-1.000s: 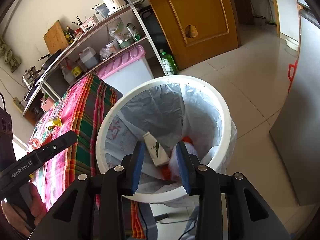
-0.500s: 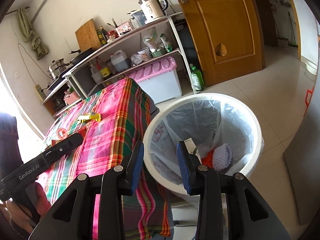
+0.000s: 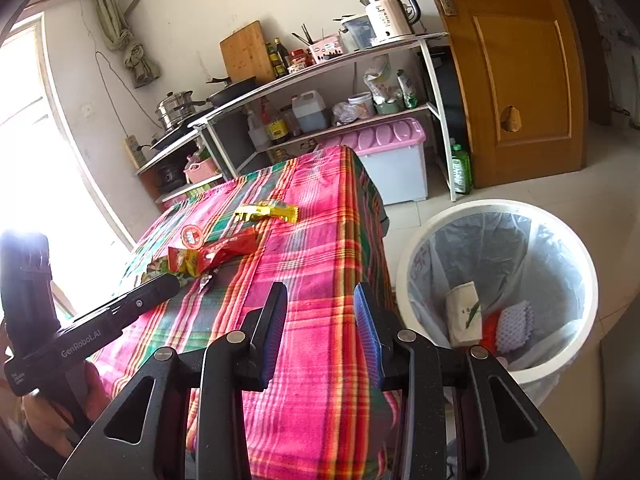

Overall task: Collect trash
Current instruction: 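Grasp the yellow chip bag with the left tool while the right tool grasps the brown wrapper, then carry the yellow bag and brown wrapper over the bin while both tools open to drop them, then move both tools back to the table and grasp the green chip bag with the left tool, then grasp the red-capped snack packet with the right tool while the left tool holds the green bag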

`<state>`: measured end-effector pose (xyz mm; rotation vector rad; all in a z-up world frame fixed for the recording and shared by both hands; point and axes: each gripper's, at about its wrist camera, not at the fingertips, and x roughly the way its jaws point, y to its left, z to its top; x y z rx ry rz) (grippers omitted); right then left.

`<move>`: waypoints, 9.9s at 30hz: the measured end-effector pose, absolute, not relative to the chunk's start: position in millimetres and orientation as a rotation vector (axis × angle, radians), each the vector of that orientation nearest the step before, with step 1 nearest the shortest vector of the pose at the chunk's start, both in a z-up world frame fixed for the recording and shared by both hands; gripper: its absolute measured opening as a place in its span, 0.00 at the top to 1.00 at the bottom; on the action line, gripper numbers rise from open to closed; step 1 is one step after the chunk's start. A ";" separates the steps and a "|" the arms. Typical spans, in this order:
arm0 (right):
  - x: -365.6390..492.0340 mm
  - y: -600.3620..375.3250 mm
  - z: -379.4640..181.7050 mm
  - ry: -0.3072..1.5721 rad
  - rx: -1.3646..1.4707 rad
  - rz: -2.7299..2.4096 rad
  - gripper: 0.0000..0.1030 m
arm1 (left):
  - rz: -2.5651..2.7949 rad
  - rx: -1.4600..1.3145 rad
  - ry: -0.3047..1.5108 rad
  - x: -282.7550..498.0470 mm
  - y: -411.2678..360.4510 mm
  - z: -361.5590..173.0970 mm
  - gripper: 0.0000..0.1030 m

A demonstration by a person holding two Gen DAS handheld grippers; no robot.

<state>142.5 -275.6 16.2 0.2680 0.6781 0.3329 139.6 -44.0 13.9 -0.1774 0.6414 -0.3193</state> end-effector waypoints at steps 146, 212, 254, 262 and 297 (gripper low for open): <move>174.9 -401.2 -22.5 0.807 0.354 0.012 0.78 | -0.565 -0.121 0.817 240.4 -198.1 -8.3 0.99; 154.2 -202.0 20.4 0.719 0.152 0.452 0.54 | -0.097 -0.236 0.599 126.7 50.8 12.3 0.56; 232.2 -94.0 3.9 0.805 0.021 0.577 0.53 | -0.025 -0.301 0.781 184.3 99.7 -38.4 0.67; 246.4 -58.7 -0.5 0.841 -0.014 0.617 0.53 | -0.027 -0.345 0.707 166.9 121.4 -30.7 0.68; 222.5 -67.2 17.7 0.816 0.060 0.675 0.80 | -0.042 -0.329 0.648 144.2 120.7 -6.5 0.68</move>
